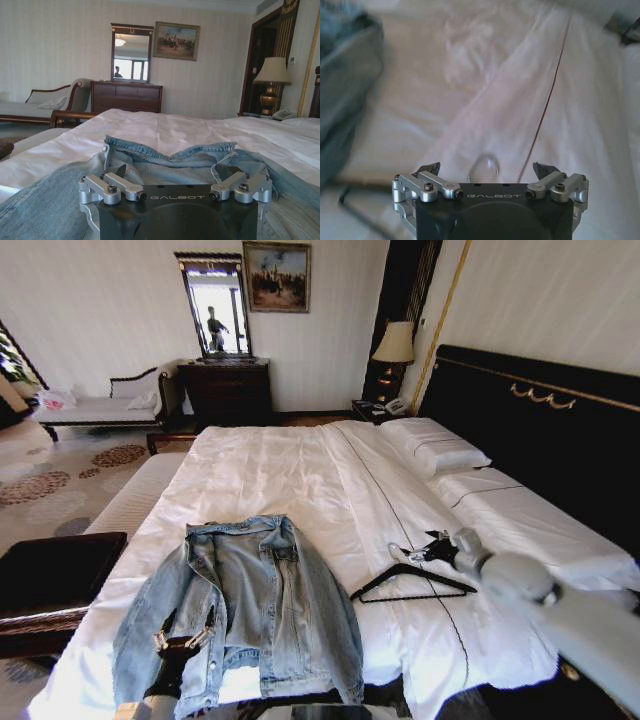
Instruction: Pick up the clothes from the bed and hang them on the clothes hanger.
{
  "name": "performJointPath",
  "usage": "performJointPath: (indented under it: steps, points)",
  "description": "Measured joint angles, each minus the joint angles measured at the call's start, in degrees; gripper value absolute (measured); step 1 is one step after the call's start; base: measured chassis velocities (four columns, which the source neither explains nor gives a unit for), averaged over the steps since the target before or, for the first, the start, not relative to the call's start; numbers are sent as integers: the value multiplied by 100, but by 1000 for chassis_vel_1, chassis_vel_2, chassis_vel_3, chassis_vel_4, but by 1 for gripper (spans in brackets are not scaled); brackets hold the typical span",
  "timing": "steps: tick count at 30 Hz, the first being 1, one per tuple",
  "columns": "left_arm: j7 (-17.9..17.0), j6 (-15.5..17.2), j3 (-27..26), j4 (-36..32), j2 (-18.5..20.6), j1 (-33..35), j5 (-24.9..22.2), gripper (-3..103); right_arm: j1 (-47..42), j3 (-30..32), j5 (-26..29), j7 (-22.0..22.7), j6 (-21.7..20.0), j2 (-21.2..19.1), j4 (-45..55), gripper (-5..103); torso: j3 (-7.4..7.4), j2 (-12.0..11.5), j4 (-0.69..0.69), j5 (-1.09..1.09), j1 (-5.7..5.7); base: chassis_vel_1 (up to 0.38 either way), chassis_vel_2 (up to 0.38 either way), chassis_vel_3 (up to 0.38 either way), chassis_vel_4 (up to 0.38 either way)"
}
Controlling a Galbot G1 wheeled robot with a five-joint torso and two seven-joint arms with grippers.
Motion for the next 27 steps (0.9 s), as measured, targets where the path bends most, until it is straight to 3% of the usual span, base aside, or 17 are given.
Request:
performJointPath:
  steps: [3, 6, 11, 17, 20, 21, 23, 25, 26, 27]
  points:
    - [-3, -43, 29, 27, -12, -11, 13, 100, 208, -197, -211, -649, -251, -501, -192, 100, -1, 0, -2, 0, -1, 0, 0, 0, 0]
    - [-4, -76, 47, 54, -28, -18, 12, 100, 226, -345, -440, -903, -266, -681, -213, 100, -1, 1, -2, 2, -3, 0, 0, 0, 0]
    - [-12, -120, 128, 118, -76, -66, 12, 100, 201, -705, -1240, -1753, 196, -1016, -244, 100, -1, 0, -1, 2, -1, 0, 0, 0, 0]
    - [-20, -121, 201, 126, -195, -97, 68, 100, 401, -1137, -1547, -2135, 424, -1045, -335, 100, -1, 1, -1, 1, -2, 0, 0, 0, 0]
    - [-22, -130, 168, 149, -244, -72, 84, 100, 976, -2052, -1636, -2240, 477, -722, -590, 100, -2, 1, -1, -6, -2, 0, 0, 0, 0]
    - [-22, -130, 168, 149, -244, -72, 84, 100, 976, -2052, -1636, -2240, 477, -722, -590, 100, -2, 1, -1, -6, -2, 0, 0, 0, 0]
    - [-33, -149, 101, 156, -271, -28, 85, 100, 2006, -3644, -1614, -2243, 450, -256, -961, 100, -1, 0, -6, 12, -2, 0, 0, 0, 0]
    - [-32, -151, 55, 136, -296, 6, 94, 100, 3118, -4616, -1578, -2214, 427, 118, -1269, 100, -1, 1, -1, 4, -2, 0, 0, 0, 0]
    - [-32, -151, 55, 136, -296, 6, 94, 100, 3118, -4616, -1578, -2214, 427, 118, -1269, 100, -1, 1, -1, 4, -2, 0, 0, 0, 0]
    - [-29, -151, 31, 116, -312, 23, 98, 100, 3755, -5126, -1572, -2201, 427, 286, -1397, 100, -1, 1, 4, -2, -2, 0, 0, 0, 0]
